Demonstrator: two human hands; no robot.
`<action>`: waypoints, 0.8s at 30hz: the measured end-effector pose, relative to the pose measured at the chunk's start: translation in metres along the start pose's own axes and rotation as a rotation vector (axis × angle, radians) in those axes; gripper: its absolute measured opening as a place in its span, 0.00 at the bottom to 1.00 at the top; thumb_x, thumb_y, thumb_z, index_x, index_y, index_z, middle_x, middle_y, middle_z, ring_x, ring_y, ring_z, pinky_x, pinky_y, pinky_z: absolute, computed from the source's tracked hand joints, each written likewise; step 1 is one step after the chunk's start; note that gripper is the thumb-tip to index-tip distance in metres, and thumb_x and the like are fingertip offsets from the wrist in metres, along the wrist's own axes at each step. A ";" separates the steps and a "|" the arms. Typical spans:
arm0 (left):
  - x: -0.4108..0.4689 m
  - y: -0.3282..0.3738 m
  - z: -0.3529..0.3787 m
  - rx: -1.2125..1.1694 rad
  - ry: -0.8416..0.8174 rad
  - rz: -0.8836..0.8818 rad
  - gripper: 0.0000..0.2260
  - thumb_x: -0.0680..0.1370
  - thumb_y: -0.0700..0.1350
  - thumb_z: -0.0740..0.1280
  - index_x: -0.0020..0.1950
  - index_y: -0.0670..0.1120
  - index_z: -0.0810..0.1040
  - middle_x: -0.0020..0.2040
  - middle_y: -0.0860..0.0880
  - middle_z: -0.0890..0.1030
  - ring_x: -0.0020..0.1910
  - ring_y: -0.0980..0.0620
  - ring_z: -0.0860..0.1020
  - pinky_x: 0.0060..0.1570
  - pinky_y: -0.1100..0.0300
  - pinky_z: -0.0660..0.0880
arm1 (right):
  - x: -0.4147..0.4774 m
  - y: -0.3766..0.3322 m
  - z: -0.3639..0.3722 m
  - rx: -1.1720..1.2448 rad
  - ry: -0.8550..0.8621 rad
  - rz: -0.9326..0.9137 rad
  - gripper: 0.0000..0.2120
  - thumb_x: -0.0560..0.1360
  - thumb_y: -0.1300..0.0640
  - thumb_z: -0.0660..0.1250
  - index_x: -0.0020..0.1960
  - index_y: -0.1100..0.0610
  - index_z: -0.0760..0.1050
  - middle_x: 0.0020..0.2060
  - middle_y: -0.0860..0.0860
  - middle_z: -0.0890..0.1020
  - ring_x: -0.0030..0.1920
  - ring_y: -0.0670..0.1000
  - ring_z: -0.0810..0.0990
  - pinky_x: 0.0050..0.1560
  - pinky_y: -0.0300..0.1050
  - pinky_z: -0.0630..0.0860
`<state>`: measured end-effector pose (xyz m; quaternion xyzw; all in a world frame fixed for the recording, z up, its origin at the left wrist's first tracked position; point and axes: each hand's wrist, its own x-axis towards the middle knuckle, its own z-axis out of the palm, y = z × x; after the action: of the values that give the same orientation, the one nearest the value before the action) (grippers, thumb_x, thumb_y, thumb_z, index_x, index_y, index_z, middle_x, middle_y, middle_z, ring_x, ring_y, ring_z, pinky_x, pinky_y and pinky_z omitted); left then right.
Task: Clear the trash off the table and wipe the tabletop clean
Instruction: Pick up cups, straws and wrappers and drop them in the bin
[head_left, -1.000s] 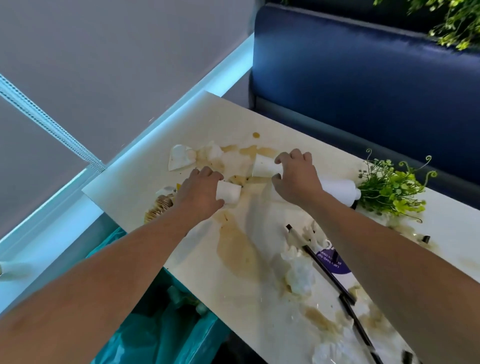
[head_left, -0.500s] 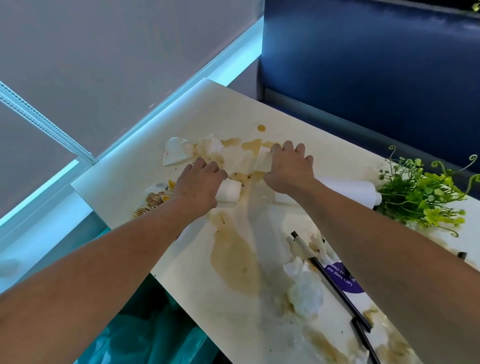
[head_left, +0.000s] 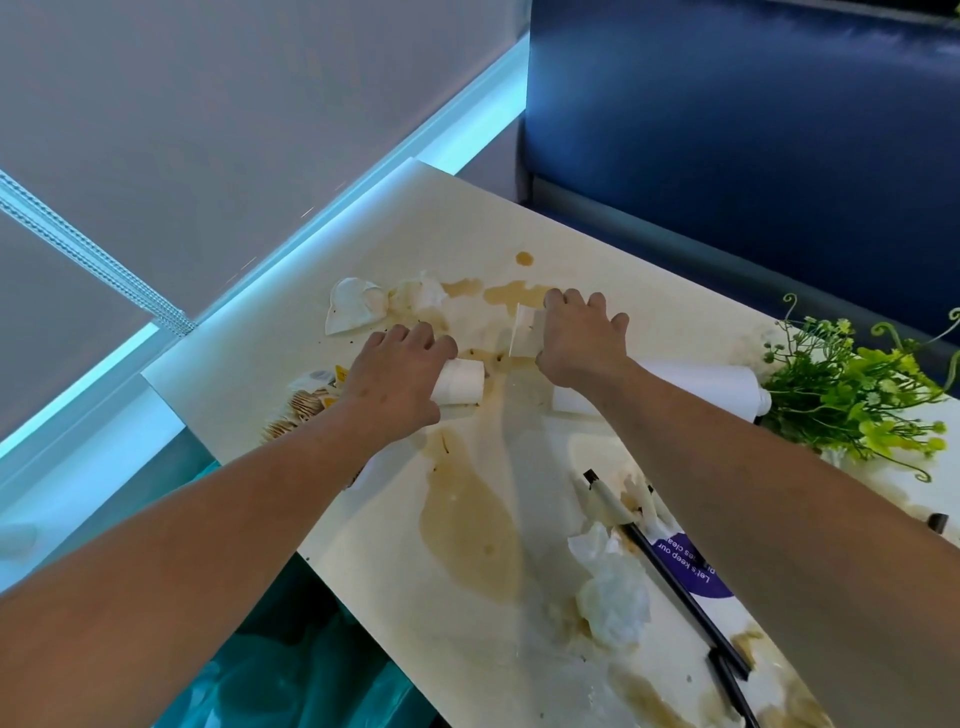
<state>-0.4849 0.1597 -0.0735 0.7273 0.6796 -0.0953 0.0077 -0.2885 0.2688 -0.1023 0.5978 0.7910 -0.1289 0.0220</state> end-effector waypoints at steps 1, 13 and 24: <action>-0.001 0.000 -0.001 -0.007 0.007 0.001 0.30 0.69 0.52 0.75 0.69 0.54 0.70 0.62 0.50 0.72 0.59 0.46 0.73 0.61 0.51 0.70 | 0.000 0.000 0.000 -0.006 0.000 -0.002 0.27 0.73 0.60 0.68 0.70 0.54 0.64 0.65 0.53 0.70 0.67 0.59 0.66 0.62 0.59 0.66; -0.014 -0.005 -0.026 -0.103 0.111 0.006 0.31 0.69 0.54 0.73 0.72 0.53 0.70 0.62 0.49 0.72 0.58 0.45 0.72 0.58 0.49 0.72 | -0.008 -0.004 -0.019 0.245 0.256 0.059 0.27 0.76 0.47 0.72 0.69 0.53 0.66 0.63 0.52 0.72 0.64 0.57 0.71 0.61 0.59 0.72; -0.065 -0.029 -0.063 -0.522 0.321 -0.153 0.32 0.68 0.53 0.76 0.69 0.52 0.69 0.62 0.52 0.73 0.59 0.51 0.68 0.53 0.57 0.69 | -0.065 -0.027 -0.047 0.556 0.371 0.072 0.31 0.75 0.45 0.73 0.72 0.53 0.65 0.66 0.52 0.72 0.63 0.56 0.71 0.62 0.57 0.74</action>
<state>-0.5093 0.1063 0.0020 0.6534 0.7262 0.1982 0.0797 -0.2897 0.2113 -0.0402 0.6217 0.6944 -0.2280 -0.2815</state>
